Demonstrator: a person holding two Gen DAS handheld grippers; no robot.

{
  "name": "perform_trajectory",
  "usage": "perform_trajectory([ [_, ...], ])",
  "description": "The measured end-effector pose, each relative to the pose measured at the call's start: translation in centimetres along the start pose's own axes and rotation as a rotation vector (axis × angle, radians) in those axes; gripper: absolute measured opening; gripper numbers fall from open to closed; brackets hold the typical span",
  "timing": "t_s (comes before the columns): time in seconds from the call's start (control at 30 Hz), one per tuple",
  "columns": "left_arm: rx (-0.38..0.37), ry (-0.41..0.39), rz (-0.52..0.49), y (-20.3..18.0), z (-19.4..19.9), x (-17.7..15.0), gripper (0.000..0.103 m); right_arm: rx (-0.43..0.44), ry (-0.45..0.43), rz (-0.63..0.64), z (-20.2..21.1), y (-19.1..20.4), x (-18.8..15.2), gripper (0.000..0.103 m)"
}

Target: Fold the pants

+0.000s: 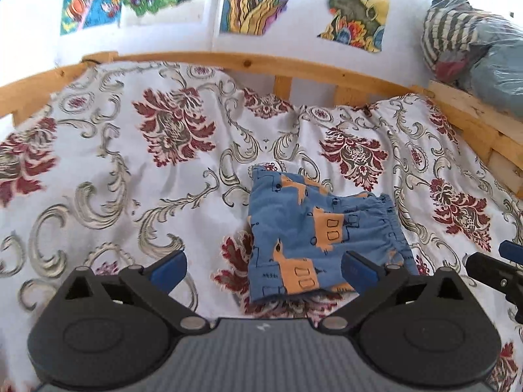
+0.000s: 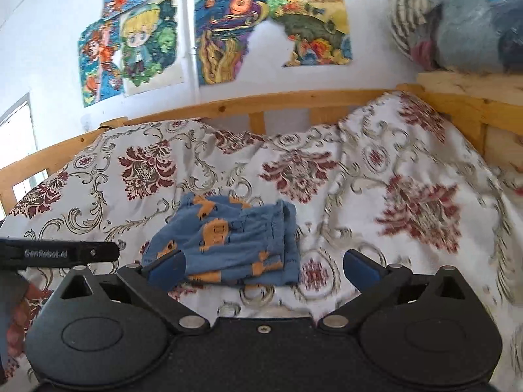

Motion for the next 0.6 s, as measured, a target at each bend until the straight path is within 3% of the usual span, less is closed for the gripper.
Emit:
perform_trajectory([
  [0.13,0.003,-0.012,-0.006,0.2,1.7,-2.2,0.103,-0.010,0.002,-0.013,1.3,0.2,-1.8,0.102],
  [0.37,0.061,-0.018,-0.107,-0.2,2.8,-5.5,0.103,-0.036,-0.006,0.069,1.5,0.9,-3.0,0.102],
  [0.6,0.039,-0.013,-0.066,0.6,3.2,-6.5,0.103,-0.011,-0.003,0.094,1.1,1.3,-3.4,0.102],
])
Point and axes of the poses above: each gripper's, at about its wrist camera, not at the fingertips, and z roughly against the way its jaws point, y to its left, x to its top, the point moved 4 cm from there along -z, roughly the way its jaws point, and after that the axes turned 12 degrees about y, right-handed, at the moved point
